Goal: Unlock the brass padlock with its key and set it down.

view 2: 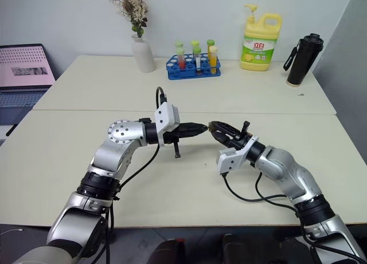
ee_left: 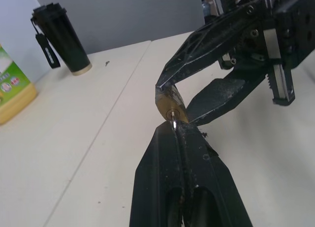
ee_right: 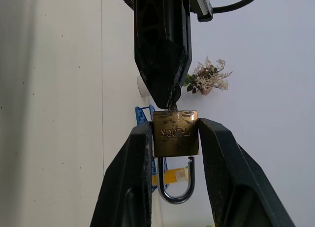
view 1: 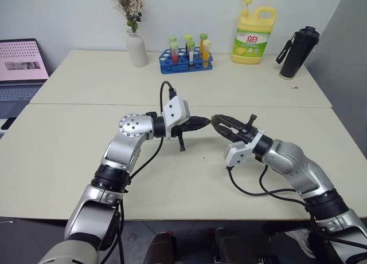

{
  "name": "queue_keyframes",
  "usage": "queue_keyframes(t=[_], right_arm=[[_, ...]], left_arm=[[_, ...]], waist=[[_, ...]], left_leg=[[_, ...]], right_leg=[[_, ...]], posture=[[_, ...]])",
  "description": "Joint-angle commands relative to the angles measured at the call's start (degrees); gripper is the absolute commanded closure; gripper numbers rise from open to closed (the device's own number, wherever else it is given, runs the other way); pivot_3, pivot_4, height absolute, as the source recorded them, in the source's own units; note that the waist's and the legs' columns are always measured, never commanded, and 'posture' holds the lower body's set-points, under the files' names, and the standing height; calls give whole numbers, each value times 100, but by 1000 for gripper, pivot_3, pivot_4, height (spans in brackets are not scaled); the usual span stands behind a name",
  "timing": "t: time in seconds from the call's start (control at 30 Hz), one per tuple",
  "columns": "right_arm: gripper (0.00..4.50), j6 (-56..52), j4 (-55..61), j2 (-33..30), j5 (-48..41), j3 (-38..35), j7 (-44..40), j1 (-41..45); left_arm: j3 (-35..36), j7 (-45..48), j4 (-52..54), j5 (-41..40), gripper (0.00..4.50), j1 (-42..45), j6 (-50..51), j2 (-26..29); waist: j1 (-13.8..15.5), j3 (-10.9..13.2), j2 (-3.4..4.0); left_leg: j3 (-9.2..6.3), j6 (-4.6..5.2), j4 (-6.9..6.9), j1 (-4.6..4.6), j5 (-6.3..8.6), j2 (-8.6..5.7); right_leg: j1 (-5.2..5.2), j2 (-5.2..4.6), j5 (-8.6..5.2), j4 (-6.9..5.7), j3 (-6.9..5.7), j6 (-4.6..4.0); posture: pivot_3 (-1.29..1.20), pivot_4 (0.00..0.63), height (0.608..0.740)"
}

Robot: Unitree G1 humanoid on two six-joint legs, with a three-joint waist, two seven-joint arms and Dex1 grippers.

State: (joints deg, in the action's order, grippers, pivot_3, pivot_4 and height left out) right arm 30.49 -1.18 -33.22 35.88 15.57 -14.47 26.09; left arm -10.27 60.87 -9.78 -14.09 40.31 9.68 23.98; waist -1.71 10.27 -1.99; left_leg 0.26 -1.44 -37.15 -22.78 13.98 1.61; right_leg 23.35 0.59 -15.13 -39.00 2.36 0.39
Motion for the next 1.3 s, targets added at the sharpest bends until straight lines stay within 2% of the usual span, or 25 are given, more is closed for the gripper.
queue_keyframes(t=[0.03, 0.17, 0.3, 0.53, 0.9, 1.13, 1.23, 1.3], right_arm=[[3509, 83, 178, 41, -89, -77, 59, 85], [3509, 91, 184, 23, -116, -113, 38, 65], [3509, 89, 180, 28, -116, -119, 35, 61], [3509, 123, 143, 82, -113, -76, 34, 123], [3509, 101, 235, 136, -86, -76, 24, 87], [3509, 56, 280, 147, -75, -101, 23, 32], [3509, 49, 294, 147, -69, -102, 27, 25], [3509, 45, 304, 149, -71, -104, 27, 18]], left_arm=[[173, 71, 432, -486, 3915, 66, 858, 27], [555, -119, 595, -1219, 2657, 198, 2631, 192], [879, -342, 906, -1802, 1414, 252, 3620, 212], [676, -667, 1286, -1826, 1397, 171, 3960, 75], [450, -1010, 765, -1442, 1397, 389, 3463, -361], [481, -953, 496, -1454, 1397, 521, 3427, -386], [448, -937, 464, -1401, 1994, 514, 3377, -362], [436, -913, 460, -1400, 2625, 511, 3391, -352]], waist=[[-1, 0, 0], [-9, 0, 0], [-11, 0, 0], [0, 0, 0], [4, 0, 0], [-1, 0, 0], [0, 0, 0], [1, 0, 0]], left_leg=[[-1, 0, 0, 0, 0, 0], [-2, 0, 0, 0, 0, 1], [-8, 0, -1, 0, 0, 5], [-7, -2, -3, 0, -1, 2], [-5, -3, -4, 0, -1, 0], [-5, -3, -3, 1, -2, 2], [-5, -3, -3, 1, -2, 1], [-5, -3, -3, 1, -2, 1]], right_leg=[[0, 0, 0, 0, 0, 0], [0, 1, -11, -1, -1, 18], [0, 4, -12, -2, -5, 20], [-1, 0, -9, -2, -3, 15], [-1, 0, 0, -3, -2, -1], [-1, 0, 0, -3, -2, -1], [-1, 0, 0, -3, -2, -1], [-1, 0, 0, -3, -2, -1]], posture=[[0, 150, 740], [0, 150, 740], [0, 150, 740], [0, 150, 740], [0, 150, 740], [0, 150, 740], [0, 150, 740], [0, 150, 740]])
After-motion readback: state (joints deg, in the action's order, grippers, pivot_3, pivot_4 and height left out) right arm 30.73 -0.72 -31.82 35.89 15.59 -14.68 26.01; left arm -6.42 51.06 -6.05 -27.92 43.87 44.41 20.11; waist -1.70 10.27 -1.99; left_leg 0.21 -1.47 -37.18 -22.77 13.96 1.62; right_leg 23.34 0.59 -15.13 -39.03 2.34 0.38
